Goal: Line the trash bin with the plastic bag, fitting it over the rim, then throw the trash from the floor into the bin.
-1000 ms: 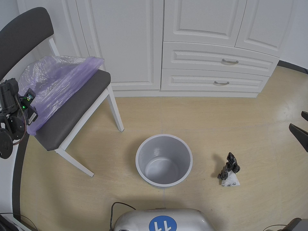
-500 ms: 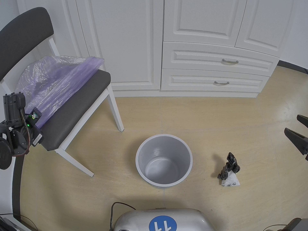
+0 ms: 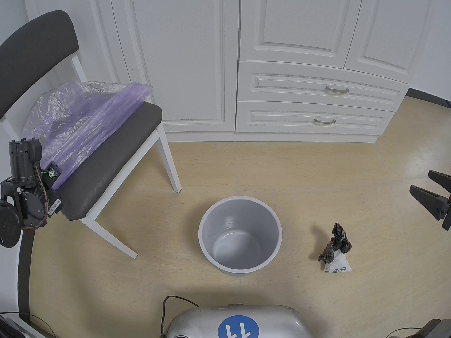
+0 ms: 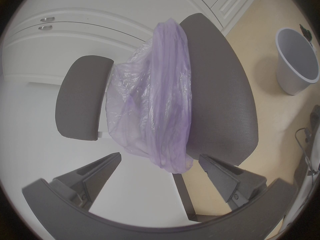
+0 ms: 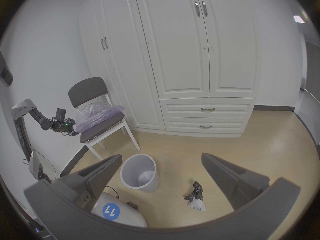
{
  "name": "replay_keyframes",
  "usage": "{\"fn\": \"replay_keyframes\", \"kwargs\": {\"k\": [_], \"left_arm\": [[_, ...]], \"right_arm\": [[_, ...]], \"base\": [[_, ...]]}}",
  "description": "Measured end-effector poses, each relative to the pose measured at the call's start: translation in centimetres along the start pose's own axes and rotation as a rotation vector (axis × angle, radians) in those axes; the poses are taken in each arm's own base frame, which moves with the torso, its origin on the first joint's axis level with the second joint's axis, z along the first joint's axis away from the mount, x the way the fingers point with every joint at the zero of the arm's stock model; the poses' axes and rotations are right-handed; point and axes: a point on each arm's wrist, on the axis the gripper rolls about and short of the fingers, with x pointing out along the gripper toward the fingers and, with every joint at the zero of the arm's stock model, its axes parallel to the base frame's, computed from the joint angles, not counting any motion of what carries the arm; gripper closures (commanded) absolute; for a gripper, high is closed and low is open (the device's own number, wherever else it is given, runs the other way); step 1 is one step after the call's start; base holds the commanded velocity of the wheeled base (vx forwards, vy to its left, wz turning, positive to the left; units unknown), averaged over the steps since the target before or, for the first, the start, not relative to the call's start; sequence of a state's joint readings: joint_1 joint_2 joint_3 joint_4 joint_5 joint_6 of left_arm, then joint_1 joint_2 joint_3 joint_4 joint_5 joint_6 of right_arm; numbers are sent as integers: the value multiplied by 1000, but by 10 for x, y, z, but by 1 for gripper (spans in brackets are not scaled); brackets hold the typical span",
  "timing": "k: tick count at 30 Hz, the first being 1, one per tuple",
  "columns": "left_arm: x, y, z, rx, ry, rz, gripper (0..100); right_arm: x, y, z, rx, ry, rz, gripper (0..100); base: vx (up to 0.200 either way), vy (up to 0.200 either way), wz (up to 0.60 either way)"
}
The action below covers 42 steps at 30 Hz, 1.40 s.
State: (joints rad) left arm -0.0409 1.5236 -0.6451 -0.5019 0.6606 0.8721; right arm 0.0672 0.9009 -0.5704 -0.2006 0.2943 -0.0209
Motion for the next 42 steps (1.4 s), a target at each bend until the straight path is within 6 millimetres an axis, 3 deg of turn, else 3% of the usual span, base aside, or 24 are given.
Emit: {"fn": "replay_keyframes", "kwargs": {"k": [25,42], "left_arm": [[41,-4,3,20,70,74,0],[63,3,10,31,70,176,0]], "right_arm": [[0,-13,3,26,-1,-40,0],[5,-16,1,33,18,-42,0]], "base": [[0,0,0],[0,0,0]]}}
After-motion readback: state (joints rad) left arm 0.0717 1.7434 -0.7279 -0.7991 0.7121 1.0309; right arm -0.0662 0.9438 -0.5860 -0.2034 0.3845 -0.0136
